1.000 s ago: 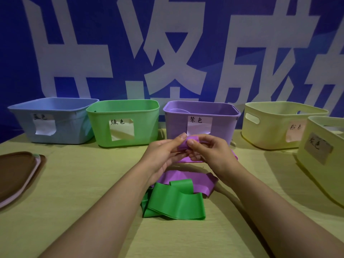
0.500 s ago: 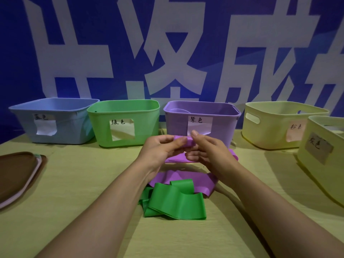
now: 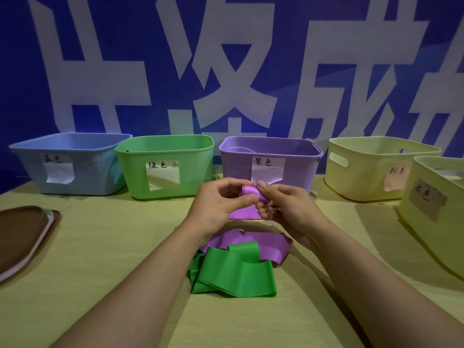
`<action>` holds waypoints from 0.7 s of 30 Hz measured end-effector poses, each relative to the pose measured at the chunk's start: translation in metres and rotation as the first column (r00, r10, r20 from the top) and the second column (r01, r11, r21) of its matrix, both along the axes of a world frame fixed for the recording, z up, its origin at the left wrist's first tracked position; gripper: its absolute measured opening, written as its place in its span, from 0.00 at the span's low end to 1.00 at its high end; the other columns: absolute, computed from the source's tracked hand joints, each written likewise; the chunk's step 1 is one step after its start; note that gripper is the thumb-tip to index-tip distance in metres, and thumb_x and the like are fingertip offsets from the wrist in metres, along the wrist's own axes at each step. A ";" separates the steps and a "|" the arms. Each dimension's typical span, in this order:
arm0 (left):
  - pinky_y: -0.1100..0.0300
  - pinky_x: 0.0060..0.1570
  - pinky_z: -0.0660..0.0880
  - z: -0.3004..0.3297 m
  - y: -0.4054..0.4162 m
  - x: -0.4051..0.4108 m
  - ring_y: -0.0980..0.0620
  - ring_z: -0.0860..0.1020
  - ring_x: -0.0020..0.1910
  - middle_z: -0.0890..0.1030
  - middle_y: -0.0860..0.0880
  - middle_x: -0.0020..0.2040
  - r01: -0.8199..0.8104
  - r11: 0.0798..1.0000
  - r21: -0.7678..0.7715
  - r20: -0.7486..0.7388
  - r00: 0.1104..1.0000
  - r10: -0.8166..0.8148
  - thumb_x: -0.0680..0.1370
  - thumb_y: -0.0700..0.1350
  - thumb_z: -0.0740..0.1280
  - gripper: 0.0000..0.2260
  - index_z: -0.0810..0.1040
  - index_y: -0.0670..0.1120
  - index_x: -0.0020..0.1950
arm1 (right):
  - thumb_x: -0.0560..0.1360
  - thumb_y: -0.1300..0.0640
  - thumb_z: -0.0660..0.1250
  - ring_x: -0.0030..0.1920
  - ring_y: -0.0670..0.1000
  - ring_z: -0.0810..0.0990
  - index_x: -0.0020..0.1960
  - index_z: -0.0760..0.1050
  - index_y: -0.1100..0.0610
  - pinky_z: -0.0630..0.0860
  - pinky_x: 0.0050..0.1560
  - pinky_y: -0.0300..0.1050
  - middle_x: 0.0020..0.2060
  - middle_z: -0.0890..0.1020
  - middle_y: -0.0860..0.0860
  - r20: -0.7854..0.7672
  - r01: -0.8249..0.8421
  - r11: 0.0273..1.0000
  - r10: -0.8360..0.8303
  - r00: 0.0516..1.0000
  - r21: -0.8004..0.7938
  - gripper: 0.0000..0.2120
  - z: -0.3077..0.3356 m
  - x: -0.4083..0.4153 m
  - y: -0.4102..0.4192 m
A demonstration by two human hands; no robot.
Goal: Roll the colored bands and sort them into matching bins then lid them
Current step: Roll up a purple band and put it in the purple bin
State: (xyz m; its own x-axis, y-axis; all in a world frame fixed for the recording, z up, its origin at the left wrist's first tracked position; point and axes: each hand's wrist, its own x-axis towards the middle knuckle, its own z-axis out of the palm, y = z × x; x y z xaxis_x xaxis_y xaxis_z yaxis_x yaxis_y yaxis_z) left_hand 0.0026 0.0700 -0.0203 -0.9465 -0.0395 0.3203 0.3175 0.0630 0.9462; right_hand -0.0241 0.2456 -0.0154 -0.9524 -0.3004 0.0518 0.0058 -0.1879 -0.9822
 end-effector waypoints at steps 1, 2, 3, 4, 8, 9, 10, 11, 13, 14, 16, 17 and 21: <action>0.60 0.55 0.81 0.000 0.000 0.000 0.49 0.86 0.52 0.88 0.46 0.50 0.006 1.000 0.001 0.005 1.000 -0.006 0.70 0.36 0.78 0.17 0.85 0.42 0.58 | 0.78 0.53 0.71 0.32 0.51 0.80 0.55 0.81 0.69 0.81 0.37 0.40 0.35 0.82 0.58 -0.013 0.005 1.000 -0.004 1.000 0.005 0.18 0.000 -0.001 0.001; 0.58 0.56 0.81 0.000 0.000 0.000 0.49 0.86 0.53 0.88 0.46 0.50 0.013 1.000 0.000 0.010 1.000 -0.013 0.70 0.36 0.78 0.17 0.85 0.42 0.58 | 0.78 0.54 0.71 0.32 0.51 0.79 0.55 0.81 0.69 0.80 0.37 0.40 0.35 0.82 0.59 -0.026 0.006 1.000 -0.006 1.000 0.009 0.17 0.000 -0.001 0.001; 0.56 0.58 0.81 -0.001 0.000 0.000 0.48 0.86 0.53 0.88 0.46 0.50 0.018 1.000 0.001 0.016 1.000 -0.018 0.70 0.36 0.78 0.17 0.84 0.42 0.58 | 0.79 0.55 0.71 0.32 0.51 0.79 0.55 0.81 0.69 0.80 0.37 0.41 0.35 0.82 0.59 -0.039 0.005 1.000 -0.005 0.999 0.005 0.16 0.000 -0.001 0.001; 0.54 0.59 0.81 -0.001 0.000 0.000 0.47 0.86 0.53 0.88 0.46 0.51 0.025 1.000 0.009 0.021 0.999 -0.025 0.70 0.36 0.79 0.18 0.84 0.43 0.58 | 0.78 0.55 0.71 0.32 0.51 0.78 0.54 0.81 0.69 0.79 0.36 0.41 0.35 0.81 0.60 -0.054 0.005 1.000 -0.005 0.999 -0.005 0.15 -0.001 -0.001 0.001; 0.52 0.61 0.80 0.000 0.005 0.000 0.45 0.85 0.57 0.86 0.43 0.55 0.076 0.985 0.158 0.076 0.993 -0.088 0.65 0.42 0.79 0.25 0.82 0.43 0.62 | 0.77 0.56 0.72 0.33 0.50 0.81 0.53 0.82 0.64 0.79 0.37 0.40 0.35 0.84 0.57 -0.184 0.102 0.994 -0.094 0.978 0.033 0.11 -0.003 -0.001 -0.001; 0.54 0.61 0.80 0.001 0.007 0.001 0.45 0.85 0.57 0.86 0.41 0.56 0.089 0.967 0.238 0.098 0.989 -0.115 0.66 0.44 0.78 0.26 0.81 0.42 0.63 | 0.78 0.57 0.72 0.34 0.50 0.82 0.53 0.82 0.63 0.80 0.37 0.40 0.35 0.85 0.57 -0.223 0.132 0.990 -0.120 0.967 0.038 0.10 -0.003 -0.001 -0.002; 0.56 0.59 0.80 0.002 0.009 0.001 0.46 0.85 0.56 0.86 0.41 0.56 0.094 0.944 0.315 0.122 0.983 -0.139 0.67 0.46 0.77 0.26 0.80 0.41 0.64 | 0.78 0.58 0.72 0.34 0.50 0.83 0.53 0.82 0.63 0.80 0.38 0.40 0.36 0.85 0.56 -0.265 0.159 0.986 -0.142 0.954 0.043 0.09 -0.003 0.000 -0.002; 0.59 0.56 0.81 0.003 0.010 0.002 0.47 0.86 0.54 0.86 0.40 0.54 0.089 0.925 0.368 0.148 0.977 -0.152 0.69 0.48 0.75 0.24 0.80 0.39 0.63 | 0.78 0.58 0.72 0.34 0.49 0.84 0.54 0.81 0.62 0.81 0.38 0.40 0.36 0.86 0.55 -0.313 0.185 0.981 -0.159 0.936 0.055 0.08 -0.003 0.001 -0.003; 0.62 0.51 0.81 0.004 0.012 0.003 0.48 0.86 0.49 0.87 0.40 0.50 0.052 0.916 0.397 0.191 0.972 -0.137 0.73 0.50 0.73 0.21 0.82 0.37 0.59 | 0.78 0.59 0.72 0.35 0.48 0.84 0.55 0.81 0.62 0.81 0.39 0.38 0.39 0.86 0.55 -0.411 0.226 0.970 -0.172 0.895 0.086 0.08 -0.003 0.003 -0.004; 0.63 0.49 0.82 0.004 0.013 0.002 0.50 0.86 0.46 0.87 0.40 0.47 0.026 0.919 0.394 0.201 0.973 -0.114 0.75 0.49 0.73 0.18 0.83 0.37 0.57 | 0.78 0.60 0.72 0.36 0.47 0.85 0.55 0.80 0.62 0.81 0.39 0.37 0.40 0.86 0.55 -0.447 0.235 0.967 -0.169 0.879 0.097 0.08 -0.002 0.004 -0.006; 0.63 0.48 0.82 0.003 0.012 0.001 0.51 0.85 0.42 0.87 0.42 0.43 -0.016 0.922 0.387 0.199 0.978 -0.067 0.78 0.45 0.72 0.13 0.83 0.36 0.55 | 0.78 0.60 0.72 0.37 0.48 0.85 0.55 0.80 0.61 0.81 0.40 0.38 0.41 0.86 0.57 -0.487 0.236 0.966 -0.155 0.860 0.109 0.08 -0.001 0.006 -0.007; 0.63 0.48 0.82 0.003 0.011 0.000 0.52 0.85 0.41 0.87 0.42 0.43 -0.025 0.925 0.378 0.194 0.980 -0.053 0.79 0.44 0.71 0.11 0.83 0.36 0.55 | 0.78 0.60 0.72 0.38 0.48 0.85 0.55 0.80 0.60 0.81 0.41 0.38 0.41 0.86 0.57 -0.498 0.235 0.965 -0.149 0.854 0.114 0.08 -0.002 0.006 -0.008; 0.63 0.47 0.82 0.004 0.007 -0.002 0.51 0.84 0.41 0.86 0.41 0.44 -0.017 0.950 0.313 0.196 0.979 -0.047 0.80 0.42 0.70 0.08 0.84 0.37 0.53 | 0.77 0.57 0.73 0.40 0.52 0.86 0.52 0.80 0.52 0.84 0.45 0.44 0.40 0.86 0.55 -0.542 0.252 0.953 -0.125 0.831 0.166 0.05 -0.006 0.004 -0.008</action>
